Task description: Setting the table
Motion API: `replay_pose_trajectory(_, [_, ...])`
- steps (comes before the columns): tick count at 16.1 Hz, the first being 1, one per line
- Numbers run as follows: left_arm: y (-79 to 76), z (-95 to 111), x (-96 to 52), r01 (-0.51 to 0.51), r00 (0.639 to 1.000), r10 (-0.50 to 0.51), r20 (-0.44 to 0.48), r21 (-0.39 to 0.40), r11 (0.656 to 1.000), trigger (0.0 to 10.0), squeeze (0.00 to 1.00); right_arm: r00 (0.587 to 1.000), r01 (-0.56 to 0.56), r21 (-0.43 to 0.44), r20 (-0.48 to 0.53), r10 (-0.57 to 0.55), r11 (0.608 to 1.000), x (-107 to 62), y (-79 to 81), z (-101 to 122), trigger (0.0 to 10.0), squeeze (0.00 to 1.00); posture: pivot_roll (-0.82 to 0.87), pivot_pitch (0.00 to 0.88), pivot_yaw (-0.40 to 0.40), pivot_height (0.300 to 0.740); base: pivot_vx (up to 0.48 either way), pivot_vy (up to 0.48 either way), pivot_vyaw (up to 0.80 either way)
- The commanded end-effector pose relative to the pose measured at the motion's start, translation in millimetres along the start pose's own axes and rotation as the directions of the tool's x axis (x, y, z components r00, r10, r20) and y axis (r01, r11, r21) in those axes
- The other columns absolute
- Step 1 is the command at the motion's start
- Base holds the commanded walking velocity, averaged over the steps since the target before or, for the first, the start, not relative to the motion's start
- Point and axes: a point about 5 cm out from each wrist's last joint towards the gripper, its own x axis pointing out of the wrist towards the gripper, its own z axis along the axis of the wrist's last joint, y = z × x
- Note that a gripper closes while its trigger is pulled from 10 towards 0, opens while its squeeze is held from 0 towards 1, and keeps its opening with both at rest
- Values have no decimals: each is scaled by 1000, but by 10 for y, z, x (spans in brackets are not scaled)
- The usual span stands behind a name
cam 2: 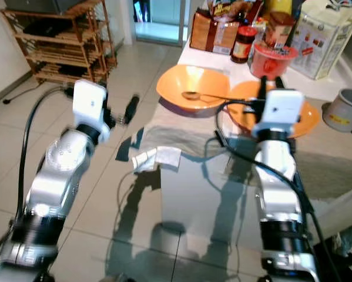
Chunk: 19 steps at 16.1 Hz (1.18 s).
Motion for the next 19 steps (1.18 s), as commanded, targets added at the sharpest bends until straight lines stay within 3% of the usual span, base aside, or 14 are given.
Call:
replay_pose_trajectory(1, [-78,65,139,72,997,-72,-3,9,997,10000,0,999,15,-30,-41,-17,999,-67,-44,-76,10000,0,50,9,11,740,0,0,0])
replay_pose_trajectory(3, [-129,129,254,120,993,-120,-4,13,993,10000,0,998,1,-25,-57,-3,1000,-156,-10,-89,10000,0,46,10,12,740,0,0,0])
replay_pose_trajectory(6, [-153,230,501,160,987,-160,-8,64,985,10000,0,993,-61,-47,-108,56,997,-601,39,-128,10000,0,12,14,23,740,0,0,0])
replay_pose_trajectory(8, [-151,279,603,168,986,-168,-7,50,984,10000,0,989,-61,-53,-141,53,997,-758,37,-163,10000,0,-13,11,33,740,0,0,0])
replay_pose_trajectory(11, [-261,460,732,210,975,-215,53,85,974,10000,0,985,-73,-30,-156,68,997,-812,128,-136,10000,0,-24,0,34,740,0,0,0])
replay_pose_trajectory(13, [-365,548,790,282,952,-295,77,145,948,10000,0,984,-88,-26,-159,83,996,-829,158,-123,10000,0,-24,0,34,740,0,0,0])
replay_pose_trajectory(17, [-644,575,924,414,904,-428,13,223,882,10000,0,980,-95,-13,-175,91,995,-867,222,-123,10000,0,-31,0,53,740,0,0,0])
replay_pose_trajectory(19, [-743,643,981,437,893,-450,6,224,871,10000,0,979,-99,-8,-182,96,995,-893,245,-129,10000,0,-40,3,59,740,0,0,0])
